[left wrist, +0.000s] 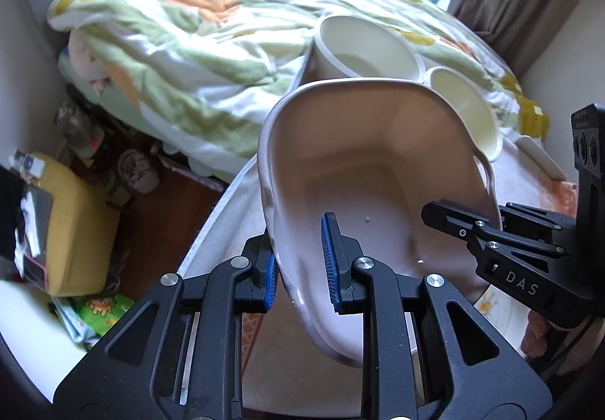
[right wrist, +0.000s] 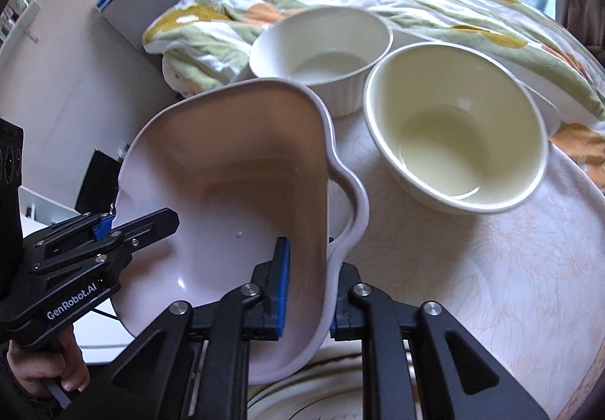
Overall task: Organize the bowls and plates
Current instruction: 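Carry the mauve dish onto the orange runner, lower it, open right gripper, then move the right gripper to the cream bowl and grasp its rim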
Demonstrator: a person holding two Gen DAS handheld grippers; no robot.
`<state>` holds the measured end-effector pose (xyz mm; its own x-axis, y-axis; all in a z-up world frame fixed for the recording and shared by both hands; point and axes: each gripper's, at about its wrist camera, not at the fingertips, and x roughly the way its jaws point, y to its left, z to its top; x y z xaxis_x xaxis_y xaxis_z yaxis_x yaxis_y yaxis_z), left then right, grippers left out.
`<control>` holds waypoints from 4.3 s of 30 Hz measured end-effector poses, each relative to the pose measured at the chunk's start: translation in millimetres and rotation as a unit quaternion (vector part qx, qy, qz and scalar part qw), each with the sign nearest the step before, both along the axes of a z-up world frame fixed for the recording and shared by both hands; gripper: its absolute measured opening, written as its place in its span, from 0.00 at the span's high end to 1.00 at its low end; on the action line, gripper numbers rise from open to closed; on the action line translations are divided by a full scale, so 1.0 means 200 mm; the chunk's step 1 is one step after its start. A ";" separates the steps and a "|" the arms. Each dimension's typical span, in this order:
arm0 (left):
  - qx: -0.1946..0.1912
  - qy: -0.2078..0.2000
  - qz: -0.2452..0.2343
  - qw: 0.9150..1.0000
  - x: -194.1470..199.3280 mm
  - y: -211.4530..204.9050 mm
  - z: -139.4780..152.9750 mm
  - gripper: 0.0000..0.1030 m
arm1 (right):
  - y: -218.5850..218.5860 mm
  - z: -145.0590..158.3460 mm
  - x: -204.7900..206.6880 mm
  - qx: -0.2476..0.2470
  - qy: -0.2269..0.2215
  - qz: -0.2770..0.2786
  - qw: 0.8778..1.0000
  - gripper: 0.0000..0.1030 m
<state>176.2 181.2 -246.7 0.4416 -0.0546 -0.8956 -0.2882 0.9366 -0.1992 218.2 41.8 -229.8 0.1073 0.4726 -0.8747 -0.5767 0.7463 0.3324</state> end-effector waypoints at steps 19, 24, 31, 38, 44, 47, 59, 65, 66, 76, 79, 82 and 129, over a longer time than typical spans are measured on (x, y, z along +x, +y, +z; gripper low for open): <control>0.001 -0.076 -0.182 0.980 0.00 -1.01 0.43 0.82 | -1.04 0.45 -0.29 0.014 -0.078 -0.183 0.980 0.86; -0.011 -0.062 -0.225 0.972 -0.03 -1.40 0.35 0.82 | -1.44 0.40 -0.36 0.001 -0.067 -0.230 0.971 0.86; -0.027 -0.029 -0.251 0.967 -0.05 -1.76 0.15 0.82 | -1.79 0.22 -0.42 -0.027 -0.044 -0.259 0.965 0.86; -0.023 -0.008 -0.265 0.964 -0.05 -1.93 -0.02 0.82 | -1.94 0.06 -0.45 -0.039 -0.032 -0.266 0.963 0.86; -0.017 -0.002 -0.270 0.963 -0.05 -1.98 -0.10 0.82 | -1.98 -0.02 -0.46 -0.048 -0.027 -0.264 0.963 0.86; -0.011 0.007 -0.276 0.961 -0.05 -2.00 -0.15 0.82 | -1.99 -0.05 -0.47 -0.050 -0.025 -0.266 0.962 0.86; -0.003 0.015 -0.277 0.961 -0.07 -2.02 -0.17 0.82 | -2.00 -0.09 -0.51 -0.045 -0.020 -0.264 0.963 0.86; -0.006 0.021 -0.279 0.960 -0.05 -2.04 -0.16 0.82 | -2.01 -0.09 -0.51 -0.038 -0.011 -0.268 0.963 0.85; -0.010 0.022 -0.282 0.959 -0.04 -2.04 -0.16 0.81 | -2.02 -0.09 -0.51 -0.031 -0.013 -0.271 0.962 0.80; -0.010 0.000 -0.256 0.967 -0.02 -2.01 -0.09 0.07 | -2.06 -0.01 -0.57 -0.005 -0.052 -0.255 0.965 0.05; 0.001 -0.002 -0.253 0.967 -0.01 -2.00 -0.07 0.07 | -2.07 0.01 -0.59 -0.004 -0.066 -0.248 0.966 0.02; 0.003 -0.007 -0.249 0.968 -0.02 -1.99 -0.03 0.07 | -2.06 0.03 -0.61 -0.012 -0.078 -0.241 0.967 0.01; -0.091 -0.012 -0.076 0.993 0.61 -0.26 0.08 0.40 | -0.53 0.19 0.49 -0.010 0.003 -0.185 0.983 0.30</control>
